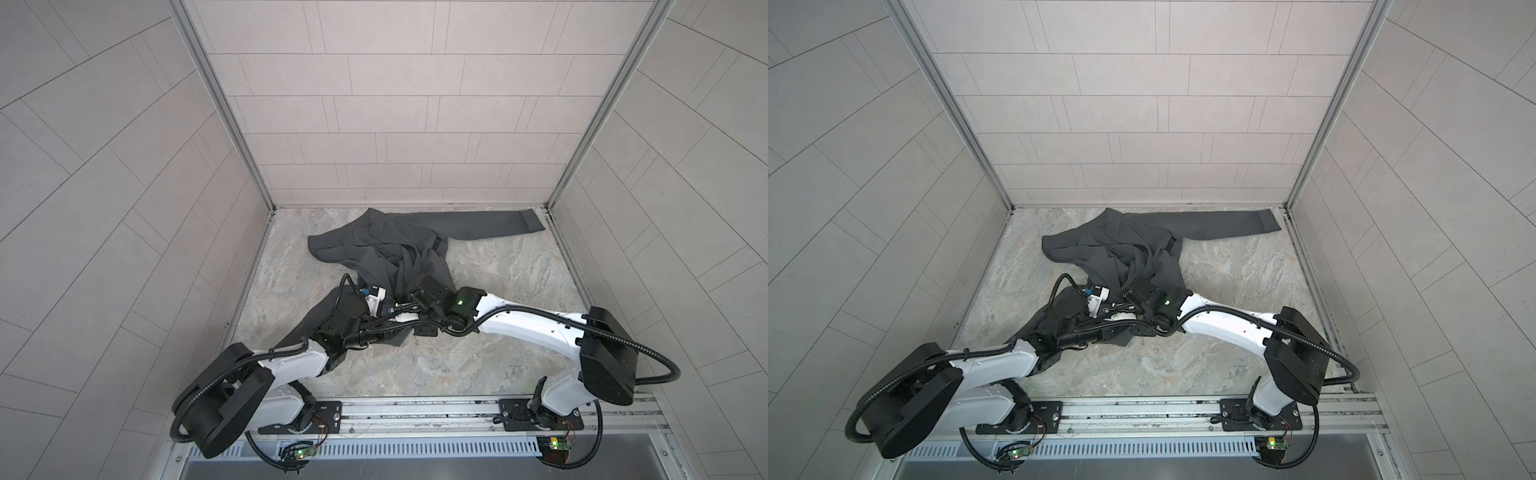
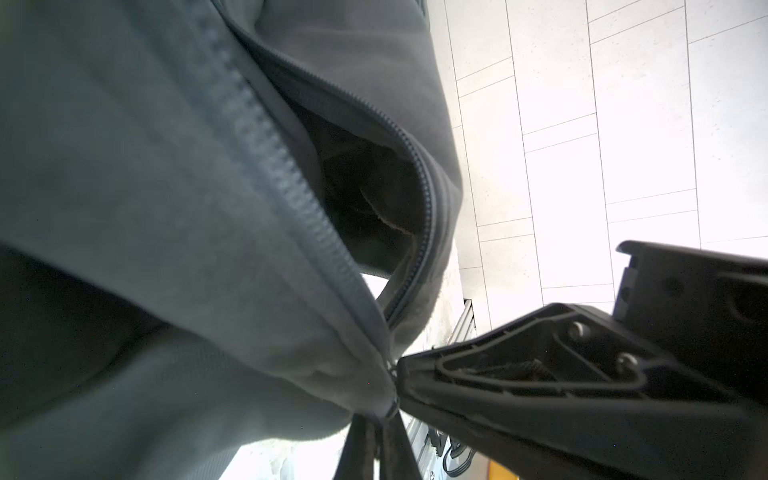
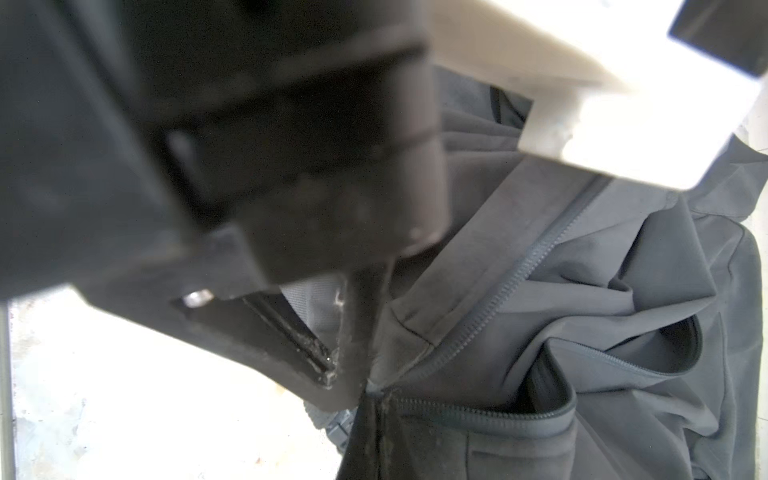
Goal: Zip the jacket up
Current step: 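Pull the slider with the right gripper toward the jacket collar, away from the robot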
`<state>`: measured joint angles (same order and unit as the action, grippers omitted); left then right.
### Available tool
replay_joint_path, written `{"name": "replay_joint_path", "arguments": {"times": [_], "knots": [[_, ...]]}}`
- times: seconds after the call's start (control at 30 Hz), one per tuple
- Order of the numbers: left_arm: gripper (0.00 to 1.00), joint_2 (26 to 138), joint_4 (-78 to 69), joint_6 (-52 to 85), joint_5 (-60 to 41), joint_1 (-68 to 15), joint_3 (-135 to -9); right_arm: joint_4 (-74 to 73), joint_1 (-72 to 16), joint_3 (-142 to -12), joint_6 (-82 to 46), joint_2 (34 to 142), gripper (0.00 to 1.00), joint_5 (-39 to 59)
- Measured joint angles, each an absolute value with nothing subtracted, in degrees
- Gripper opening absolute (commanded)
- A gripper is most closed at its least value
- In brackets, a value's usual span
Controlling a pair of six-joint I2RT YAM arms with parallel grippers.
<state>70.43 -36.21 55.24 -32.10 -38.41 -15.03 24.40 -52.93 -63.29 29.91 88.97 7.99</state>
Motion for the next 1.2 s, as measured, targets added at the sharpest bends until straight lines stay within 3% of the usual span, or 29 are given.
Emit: {"name": "replay_joint_path", "arguments": {"times": [0.7,1.2], "knots": [[0.00,68.58,-26.33,47.92,-22.09,-46.37,-17.45,27.29,-51.40,-63.42,25.19,90.37,0.00,12.51],[0.00,58.65,-9.06,40.45,-13.52,-53.47,-21.89,30.83,-52.64,-63.29,22.02,86.26,0.00,15.94]]}}
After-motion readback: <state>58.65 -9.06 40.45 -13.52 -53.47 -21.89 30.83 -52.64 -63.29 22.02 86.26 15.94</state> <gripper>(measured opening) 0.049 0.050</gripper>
